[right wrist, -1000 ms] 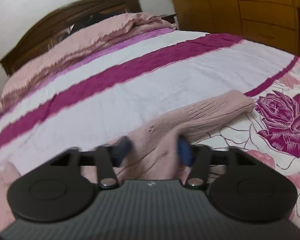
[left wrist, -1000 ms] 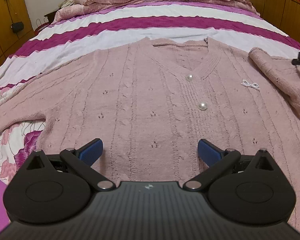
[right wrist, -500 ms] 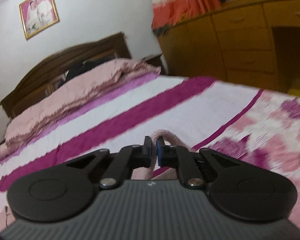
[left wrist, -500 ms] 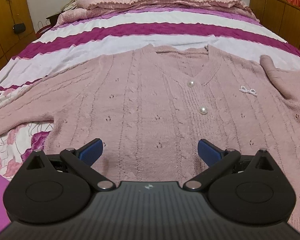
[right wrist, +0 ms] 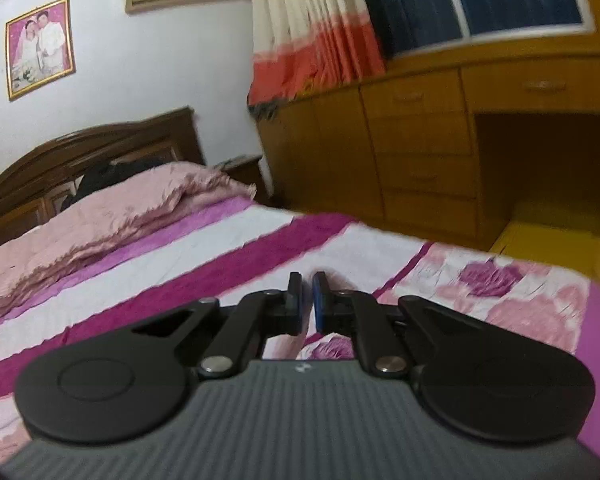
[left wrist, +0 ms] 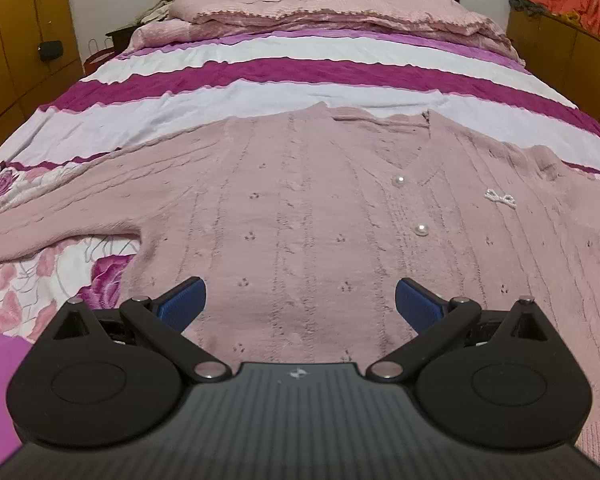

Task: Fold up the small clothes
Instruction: 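Lift the sleeve with the right gripper and fold the cardigan side inward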

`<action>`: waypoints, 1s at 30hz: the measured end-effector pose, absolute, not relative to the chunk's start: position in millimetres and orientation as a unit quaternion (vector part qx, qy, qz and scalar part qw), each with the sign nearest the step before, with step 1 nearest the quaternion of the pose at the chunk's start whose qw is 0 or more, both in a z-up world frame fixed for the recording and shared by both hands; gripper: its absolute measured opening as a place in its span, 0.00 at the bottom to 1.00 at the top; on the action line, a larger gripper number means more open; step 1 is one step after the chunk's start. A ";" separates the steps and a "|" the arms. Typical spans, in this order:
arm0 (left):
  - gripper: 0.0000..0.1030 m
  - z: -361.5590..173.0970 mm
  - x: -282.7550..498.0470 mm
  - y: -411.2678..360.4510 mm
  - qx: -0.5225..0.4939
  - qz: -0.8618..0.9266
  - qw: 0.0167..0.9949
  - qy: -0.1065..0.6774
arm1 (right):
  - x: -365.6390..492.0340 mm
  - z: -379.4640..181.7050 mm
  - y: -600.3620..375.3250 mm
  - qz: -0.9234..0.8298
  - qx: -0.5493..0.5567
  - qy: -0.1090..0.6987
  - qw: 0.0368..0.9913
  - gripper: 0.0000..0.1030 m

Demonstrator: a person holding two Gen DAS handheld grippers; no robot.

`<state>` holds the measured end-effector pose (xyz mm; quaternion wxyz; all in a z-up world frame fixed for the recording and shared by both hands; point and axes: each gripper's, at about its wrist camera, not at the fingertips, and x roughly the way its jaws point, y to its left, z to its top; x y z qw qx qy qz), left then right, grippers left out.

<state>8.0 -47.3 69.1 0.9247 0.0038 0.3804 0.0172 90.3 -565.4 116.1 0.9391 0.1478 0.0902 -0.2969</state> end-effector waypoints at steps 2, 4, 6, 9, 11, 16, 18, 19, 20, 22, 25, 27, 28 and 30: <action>1.00 69.3 6.1 -44.7 -0.001 0.017 0.924 0.382 | 75.4 125.9 -557.2 -0.305 0.126 0.061 0.942 0.06; 1.00 68.5 4.2 -43.8 -0.004 0.016 0.924 0.382 | 69.5 133.1 -553.6 -0.286 0.117 0.066 0.949 0.06; 1.00 66.9 2.6 -44.1 -0.006 0.014 0.923 0.384 | 73.0 133.7 -554.8 -0.253 0.130 0.099 0.954 0.06; 1.00 66.3 -0.8 -44.9 -0.009 0.009 0.923 0.385 | 82.3 122.8 -558.7 -0.185 0.178 0.157 0.954 0.07; 1.00 67.1 -3.3 -45.6 -0.005 0.008 0.924 0.383 | 89.0 111.9 -559.0 -0.162 0.194 0.179 0.951 0.08; 1.00 67.5 -4.3 -41.1 -0.003 0.019 0.924 0.383 | 104.9 81.4 -564.0 -0.185 0.225 0.222 0.930 0.59; 1.00 65.6 -2.3 -39.8 -0.005 0.025 0.922 0.386 | 111.4 69.6 -564.4 -0.191 0.231 0.227 0.927 0.79; 1.00 64.3 -1.1 -39.6 -0.004 0.027 0.921 0.388 | 112.6 63.4 -563.6 -0.197 0.226 0.231 0.926 0.78; 1.00 62.7 0.4 -39.9 -0.003 0.029 0.920 0.391 | 116.8 57.8 -564.5 -0.202 0.221 0.238 0.924 0.78; 1.00 59.8 2.8 -41.4 0.001 0.029 0.918 0.396 | 123.9 45.5 -566.8 -0.212 0.216 0.251 0.919 0.78; 1.00 56.2 4.7 -42.8 0.008 0.031 0.916 0.400 | 136.8 28.7 -573.7 -0.233 0.222 0.270 0.907 0.77; 1.00 54.6 5.9 -42.9 0.012 0.033 0.915 0.402 | 145.2 17.7 -579.7 -0.246 0.230 0.276 0.900 0.77; 1.00 54.1 6.5 -42.5 0.014 0.035 0.914 0.403 | 149.6 12.4 -582.9 -0.252 0.236 0.276 0.897 0.77; 1.00 53.7 7.1 -40.4 0.017 0.039 0.914 0.403 | 155.0 4.9 -587.6 -0.259 0.244 0.274 0.893 0.63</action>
